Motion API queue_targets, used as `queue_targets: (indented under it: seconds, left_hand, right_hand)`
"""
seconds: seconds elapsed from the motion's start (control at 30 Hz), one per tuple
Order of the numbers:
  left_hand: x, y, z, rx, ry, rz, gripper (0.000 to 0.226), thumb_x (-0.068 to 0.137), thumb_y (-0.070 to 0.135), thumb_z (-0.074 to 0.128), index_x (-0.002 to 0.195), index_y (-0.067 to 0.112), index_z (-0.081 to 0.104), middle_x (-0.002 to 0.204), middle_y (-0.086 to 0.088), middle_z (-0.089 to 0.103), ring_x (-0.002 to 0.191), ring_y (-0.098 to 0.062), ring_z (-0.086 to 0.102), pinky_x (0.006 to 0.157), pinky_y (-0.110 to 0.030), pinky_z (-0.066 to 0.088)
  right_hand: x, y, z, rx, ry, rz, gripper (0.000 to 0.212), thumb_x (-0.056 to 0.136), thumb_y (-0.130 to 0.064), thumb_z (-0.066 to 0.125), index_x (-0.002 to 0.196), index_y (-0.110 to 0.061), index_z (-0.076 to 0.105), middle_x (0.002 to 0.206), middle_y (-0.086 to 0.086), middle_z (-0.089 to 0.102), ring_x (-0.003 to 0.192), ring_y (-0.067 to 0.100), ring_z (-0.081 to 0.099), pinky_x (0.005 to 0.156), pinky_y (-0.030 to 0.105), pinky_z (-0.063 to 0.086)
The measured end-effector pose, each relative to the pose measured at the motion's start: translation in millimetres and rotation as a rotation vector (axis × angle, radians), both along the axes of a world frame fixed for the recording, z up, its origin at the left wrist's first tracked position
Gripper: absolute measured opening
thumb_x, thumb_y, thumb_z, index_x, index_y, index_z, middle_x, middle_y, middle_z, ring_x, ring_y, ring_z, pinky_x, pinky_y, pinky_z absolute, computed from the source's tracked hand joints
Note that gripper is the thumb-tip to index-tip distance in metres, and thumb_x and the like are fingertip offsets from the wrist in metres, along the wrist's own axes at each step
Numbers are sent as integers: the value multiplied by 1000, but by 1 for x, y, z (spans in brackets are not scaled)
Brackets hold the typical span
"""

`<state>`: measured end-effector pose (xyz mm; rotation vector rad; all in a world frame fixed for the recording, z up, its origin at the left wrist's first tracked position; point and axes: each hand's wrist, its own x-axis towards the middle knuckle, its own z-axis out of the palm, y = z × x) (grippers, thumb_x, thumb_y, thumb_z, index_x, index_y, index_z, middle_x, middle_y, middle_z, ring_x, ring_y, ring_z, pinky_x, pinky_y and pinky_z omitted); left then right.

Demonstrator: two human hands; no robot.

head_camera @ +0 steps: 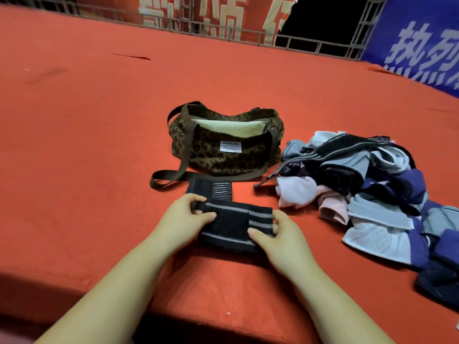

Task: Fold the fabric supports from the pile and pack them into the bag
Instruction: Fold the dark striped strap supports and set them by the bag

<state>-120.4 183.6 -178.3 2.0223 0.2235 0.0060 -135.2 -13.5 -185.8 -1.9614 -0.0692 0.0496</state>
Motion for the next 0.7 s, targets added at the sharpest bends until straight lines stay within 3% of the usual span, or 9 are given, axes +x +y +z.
queue_targets:
  seconds: [0.17,0.23,0.33,0.47,0.57,0.63,0.7]
  left_hand:
    - [1,41,-2,208,77,97,24,80,16,73,102,15,62,106,-3,68,98,-18,62,91,-29,45]
    - [-3,45,-5,318,79,129,28,83,20,70,109,17,63,111,-3,67,105,-20,60,88,-25,41]
    - [-9,41,-13,407,36,143,34,88,24,62,122,19,58,123,-1,63,117,-21,55,93,-26,39]
    - [-10,36,-17,444,8,132,34,91,24,57,125,21,55,125,-4,60,119,-24,52,95,-30,38]
    - [-10,36,-17,482,26,131,37,91,26,57,128,21,53,125,-6,57,119,-26,50,96,-32,37]
    - [-11,35,-16,679,5,141,44,88,28,62,130,20,51,122,-8,54,114,-29,50,95,-37,38]
    - [-13,33,-13,883,-175,128,40,80,19,67,120,14,60,107,-10,57,95,-33,55,80,-42,43]
  right_hand:
    - [5,49,-4,-134,-44,24,39,77,-14,75,96,-30,46,70,-13,62,66,-3,59,62,9,41]
    - [2,58,-5,-218,-80,-5,48,76,-20,77,110,-30,44,64,-12,57,65,1,56,59,12,40]
    - [-3,61,-14,-316,-136,-73,60,75,-28,76,124,-27,41,78,-13,51,77,8,53,63,22,36]
    - [-9,59,-24,-346,-242,-60,43,79,-27,72,115,-26,49,87,-16,41,67,-3,43,58,11,34]
    - [-7,56,-29,-375,-266,-6,23,81,-22,71,101,-19,60,85,-14,41,62,-3,42,63,15,33]
    - [-7,56,-30,-440,-301,-29,15,81,-24,70,95,-20,66,87,-10,46,69,7,50,69,23,40]
    - [-8,61,-32,-588,-471,-70,11,77,-28,66,86,-25,70,87,-6,57,75,17,57,67,30,46]
